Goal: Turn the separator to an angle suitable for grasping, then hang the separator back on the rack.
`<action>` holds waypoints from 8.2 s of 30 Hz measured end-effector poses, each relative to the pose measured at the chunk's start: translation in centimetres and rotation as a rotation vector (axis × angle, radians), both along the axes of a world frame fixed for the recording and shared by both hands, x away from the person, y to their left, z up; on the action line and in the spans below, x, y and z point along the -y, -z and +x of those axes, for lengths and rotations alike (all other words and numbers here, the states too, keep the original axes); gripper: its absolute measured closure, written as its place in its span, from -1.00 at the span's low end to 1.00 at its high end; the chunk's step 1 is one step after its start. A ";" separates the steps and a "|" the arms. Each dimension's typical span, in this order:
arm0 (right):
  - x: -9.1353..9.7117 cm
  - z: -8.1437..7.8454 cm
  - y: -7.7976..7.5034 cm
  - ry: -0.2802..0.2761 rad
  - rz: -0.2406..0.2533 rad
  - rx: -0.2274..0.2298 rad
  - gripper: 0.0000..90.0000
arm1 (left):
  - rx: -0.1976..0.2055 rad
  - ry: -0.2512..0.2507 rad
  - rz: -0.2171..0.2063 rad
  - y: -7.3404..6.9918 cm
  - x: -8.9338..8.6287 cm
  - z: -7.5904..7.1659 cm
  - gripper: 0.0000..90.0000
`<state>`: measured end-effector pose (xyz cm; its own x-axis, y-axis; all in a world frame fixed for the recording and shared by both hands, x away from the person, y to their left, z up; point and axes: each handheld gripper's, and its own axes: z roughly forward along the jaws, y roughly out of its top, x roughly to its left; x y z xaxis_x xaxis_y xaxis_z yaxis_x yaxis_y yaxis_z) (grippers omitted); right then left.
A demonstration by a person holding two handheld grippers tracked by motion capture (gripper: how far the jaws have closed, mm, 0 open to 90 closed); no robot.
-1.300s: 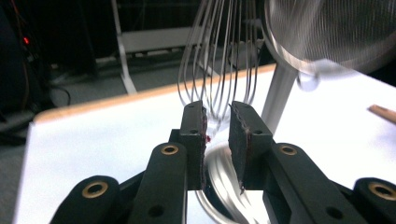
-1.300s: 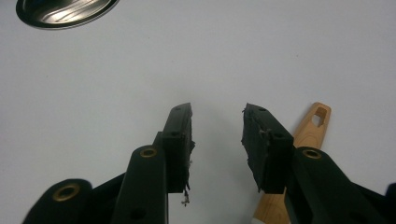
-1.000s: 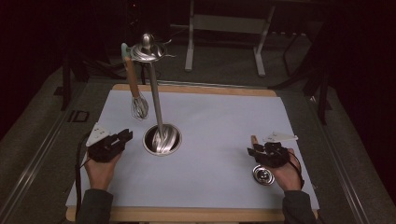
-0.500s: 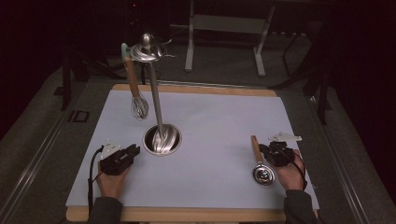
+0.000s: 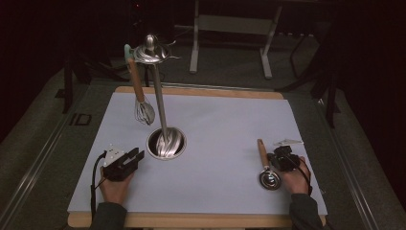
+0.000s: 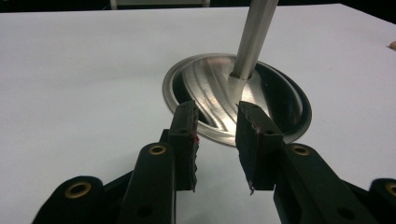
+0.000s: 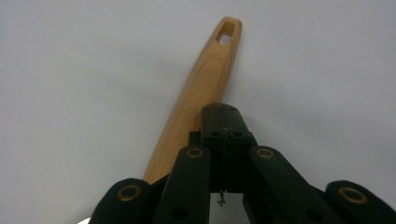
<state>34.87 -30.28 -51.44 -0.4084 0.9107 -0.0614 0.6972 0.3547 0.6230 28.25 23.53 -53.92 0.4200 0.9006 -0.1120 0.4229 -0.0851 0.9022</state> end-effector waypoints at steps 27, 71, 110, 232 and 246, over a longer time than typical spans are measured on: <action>-3.6 -0.3 -1.2 -0.152 0.053 -0.041 0.78 | 0.003 0.001 -0.001 0.0 0.0 -0.1 0.50; -5.3 1.1 -2.1 -0.272 0.013 -0.459 0.57 | -0.002 -0.004 0.006 0.0 0.1 0.0 0.47; -8.6 0.3 -5.5 -0.421 0.204 -0.151 0.58 | -0.006 -0.003 0.007 0.0 0.1 0.0 0.47; -21.9 -2.2 -23.1 -0.782 0.348 0.511 0.57 | -0.011 -0.001 0.006 0.0 0.1 0.1 0.46; -23.7 -1.1 -22.2 -0.716 0.294 0.479 0.55 | -0.012 -0.001 0.005 0.0 0.1 0.1 0.45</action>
<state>33.78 -6.59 -29.28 -0.8732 0.4548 -0.1753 0.0148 0.3843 0.9231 28.31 23.41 -53.95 0.4181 0.9014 -0.1123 0.4338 -0.0895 0.8966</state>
